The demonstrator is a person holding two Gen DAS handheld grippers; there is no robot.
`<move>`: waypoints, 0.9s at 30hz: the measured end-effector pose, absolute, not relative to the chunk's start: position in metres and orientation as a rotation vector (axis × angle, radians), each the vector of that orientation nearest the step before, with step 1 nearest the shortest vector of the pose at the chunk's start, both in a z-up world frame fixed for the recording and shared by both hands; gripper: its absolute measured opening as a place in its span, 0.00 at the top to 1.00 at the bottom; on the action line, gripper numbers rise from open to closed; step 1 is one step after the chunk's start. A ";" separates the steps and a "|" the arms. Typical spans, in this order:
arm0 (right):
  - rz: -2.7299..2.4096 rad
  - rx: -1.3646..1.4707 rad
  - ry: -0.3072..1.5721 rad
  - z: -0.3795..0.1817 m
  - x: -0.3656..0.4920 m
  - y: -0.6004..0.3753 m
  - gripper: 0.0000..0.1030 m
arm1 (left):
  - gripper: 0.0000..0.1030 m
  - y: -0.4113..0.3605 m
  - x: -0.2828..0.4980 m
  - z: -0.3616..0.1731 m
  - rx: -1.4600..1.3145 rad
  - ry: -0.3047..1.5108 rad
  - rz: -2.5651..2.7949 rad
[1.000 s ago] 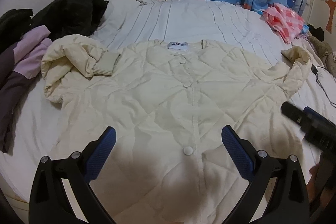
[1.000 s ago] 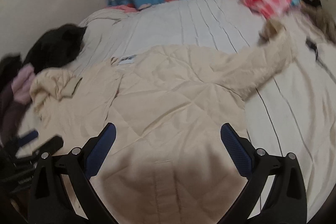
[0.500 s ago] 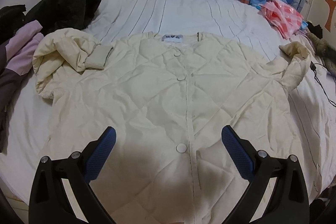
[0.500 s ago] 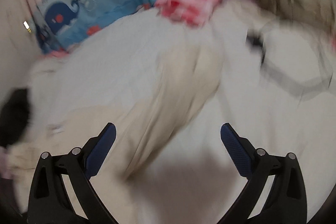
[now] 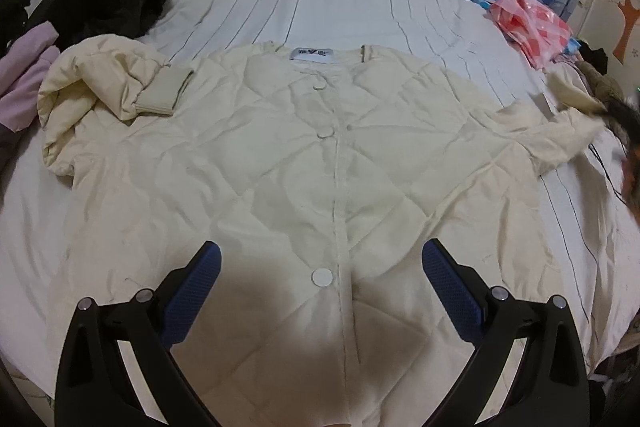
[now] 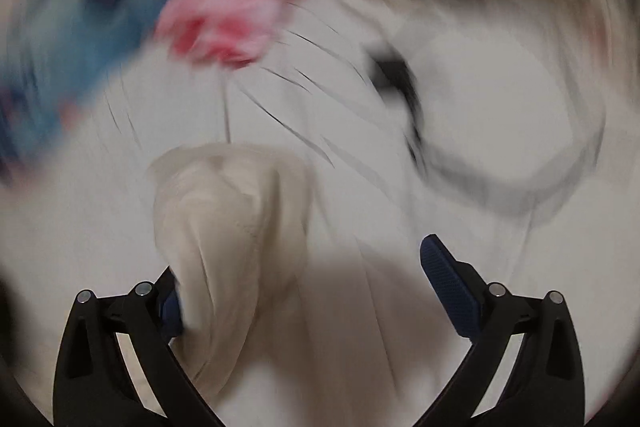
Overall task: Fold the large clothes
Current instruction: 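Move the right tool to the jacket sleeve cuff and grasp it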
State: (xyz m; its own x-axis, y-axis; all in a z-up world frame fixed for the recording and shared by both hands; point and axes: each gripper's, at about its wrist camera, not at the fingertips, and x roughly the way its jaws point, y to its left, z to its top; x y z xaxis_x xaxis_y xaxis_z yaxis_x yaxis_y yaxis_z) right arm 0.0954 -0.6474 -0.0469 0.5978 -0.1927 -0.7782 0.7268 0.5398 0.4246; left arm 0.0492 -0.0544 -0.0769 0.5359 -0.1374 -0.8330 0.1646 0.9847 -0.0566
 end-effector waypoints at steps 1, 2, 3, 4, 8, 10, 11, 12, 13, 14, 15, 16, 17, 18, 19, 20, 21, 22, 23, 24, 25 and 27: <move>-0.577 0.945 0.716 -0.065 0.068 -0.659 0.06 | 0.06 -0.055 0.049 -0.077 0.031 0.989 -0.181; -0.547 1.024 0.710 -0.083 0.044 -0.665 0.06 | 0.06 -0.055 0.049 -0.078 0.031 0.992 -0.181; -0.517 1.069 0.723 -0.102 0.023 -0.669 0.07 | 0.06 -0.056 0.049 -0.079 0.032 0.994 -0.181; -0.498 1.075 0.724 -0.111 0.007 -0.669 0.07 | 0.06 -0.057 0.049 -0.080 0.035 0.995 -0.178; -0.503 1.000 0.632 -0.096 -0.050 -0.659 0.07 | 0.06 -0.058 0.049 -0.081 0.044 0.995 -0.164; -0.510 0.988 0.596 -0.085 -0.062 -0.660 0.07 | 0.06 -0.058 0.050 -0.082 0.043 0.997 -0.164; -0.493 0.980 0.594 -0.081 -0.064 -0.663 0.07 | 0.06 -0.058 0.050 -0.082 0.044 0.996 -0.164; -0.482 0.973 0.601 -0.074 -0.058 -0.660 0.07 | 0.06 -0.058 0.050 -0.082 0.046 0.994 -0.163; -0.466 0.963 0.603 -0.069 -0.050 -0.662 0.07 | 0.06 -0.058 0.050 -0.082 0.048 0.994 -0.164; -0.446 0.948 0.604 -0.066 -0.044 -0.662 0.07 | 0.06 -0.058 0.050 -0.082 0.047 0.994 -0.165; -0.425 0.931 0.618 -0.064 -0.033 -0.662 0.07 | 0.06 -0.058 0.050 -0.082 0.048 0.993 -0.167; -0.416 0.921 0.635 -0.065 -0.022 -0.664 0.07 | 0.06 -0.058 0.051 -0.082 0.048 0.993 -0.168; -0.400 0.922 0.655 -0.069 -0.011 -0.666 0.07 | 0.06 -0.058 0.051 -0.082 0.047 0.992 -0.170; -0.388 0.937 0.665 -0.074 0.001 -0.669 0.07 | 0.06 -0.058 0.051 -0.082 0.046 0.992 -0.171; -0.388 0.952 0.674 -0.079 0.010 -0.674 0.07 | 0.06 -0.059 0.051 -0.082 0.044 0.992 -0.172; -0.399 0.987 0.687 -0.088 0.017 -0.680 0.07 | 0.06 -0.059 0.051 -0.083 0.043 0.993 -0.174; -0.399 1.024 0.681 -0.094 0.024 -0.685 0.07 | 0.06 -0.059 0.051 -0.083 0.041 0.995 -0.176; -0.398 1.068 0.662 -0.099 0.026 -0.690 0.07 | 0.06 -0.059 0.051 -0.083 0.040 0.998 -0.178; -0.392 1.106 0.633 -0.103 0.026 -0.694 0.07 | 0.06 -0.059 0.051 -0.083 0.039 1.000 -0.179; -0.375 1.140 0.590 -0.106 0.024 -0.698 0.07 | 0.06 -0.059 0.051 -0.083 0.037 1.002 -0.181; -0.360 1.155 0.561 -0.107 0.023 -0.701 0.07 | 0.06 -0.059 0.051 -0.083 0.034 1.004 -0.182; -0.325 1.135 0.505 -0.106 0.022 -0.705 0.18 | 0.06 -0.058 0.051 -0.083 0.026 1.010 -0.187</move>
State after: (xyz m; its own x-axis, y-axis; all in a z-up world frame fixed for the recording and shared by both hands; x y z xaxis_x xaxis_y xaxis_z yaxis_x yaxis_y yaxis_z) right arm 0.0220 -0.7045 -0.1062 0.8429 0.0064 -0.5381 0.4925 0.3936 0.7762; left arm 0.0514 -0.0584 -0.0834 0.5174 -0.1440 -0.8436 0.1675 0.9837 -0.0651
